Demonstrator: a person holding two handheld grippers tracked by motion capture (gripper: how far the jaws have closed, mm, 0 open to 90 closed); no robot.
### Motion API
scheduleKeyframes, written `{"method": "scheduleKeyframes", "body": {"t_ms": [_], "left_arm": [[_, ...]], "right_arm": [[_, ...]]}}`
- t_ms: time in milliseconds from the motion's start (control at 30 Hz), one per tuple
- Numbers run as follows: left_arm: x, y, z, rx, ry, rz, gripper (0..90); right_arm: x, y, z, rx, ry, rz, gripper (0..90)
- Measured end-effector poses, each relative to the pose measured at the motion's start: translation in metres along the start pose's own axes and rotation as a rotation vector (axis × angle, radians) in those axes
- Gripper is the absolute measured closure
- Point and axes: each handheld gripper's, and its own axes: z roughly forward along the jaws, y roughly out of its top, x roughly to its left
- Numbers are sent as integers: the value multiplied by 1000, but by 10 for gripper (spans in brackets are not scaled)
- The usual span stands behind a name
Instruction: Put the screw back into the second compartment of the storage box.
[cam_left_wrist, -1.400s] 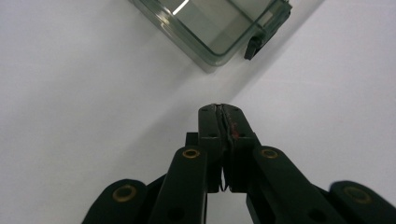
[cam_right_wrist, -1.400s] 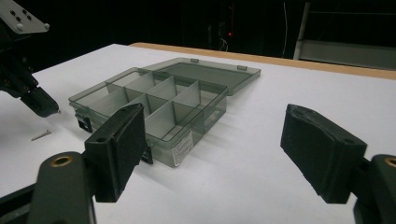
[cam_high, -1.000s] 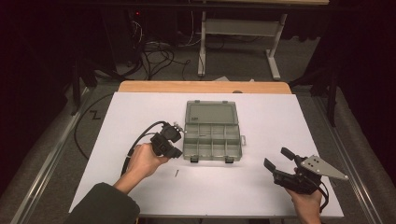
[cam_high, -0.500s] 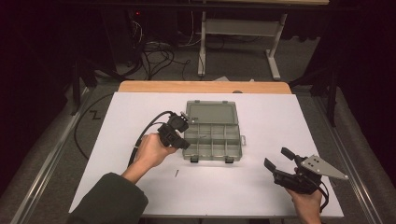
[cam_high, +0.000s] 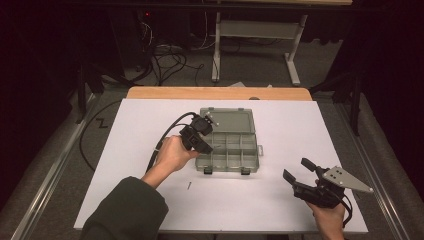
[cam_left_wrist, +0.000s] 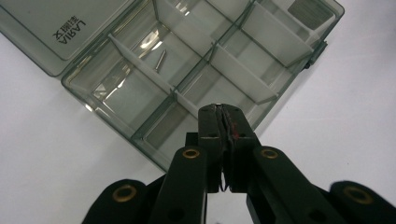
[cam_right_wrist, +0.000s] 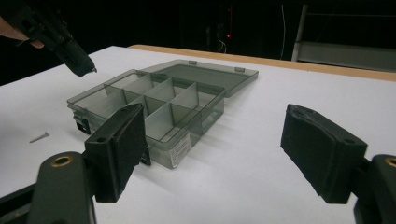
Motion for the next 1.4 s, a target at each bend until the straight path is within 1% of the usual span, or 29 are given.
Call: {"method": "scheduleKeyframes", "body": {"t_ms": [267,367,467,567,733,900,1133,1167,1267,1400], "left_arm": [[0,13,4,8,-1,-2,874],[1,16,7,12,3,-12,874],[3,20,11,21,0,-17,874],[4,23,15,31,9,-22,874],[8,28,21,37,10,-36,874],[11,33,29,50,23,-45,874],[12,40,40,75,49,-39,874],[12,41,41,78,53,-44,873],[13,43,47,89,62,-45,873],[13,44,54,110,85,-38,873]], "right_arm": [[0,0,-1,-9,0,-3,240],[0,0,0,-2,2,-1,240],[-1,0,-1,-7,0,0,242],[-1,0,-1,-7,1,1,243],[0,0,-1,-5,6,1,243],[-1,0,-2,-9,2,0,244],[-1,0,-1,-5,7,0,245],[-1,0,-1,-3,6,-2,245],[-1,0,-2,-13,4,2,245],[-1,1,-2,-11,4,0,245]]}}
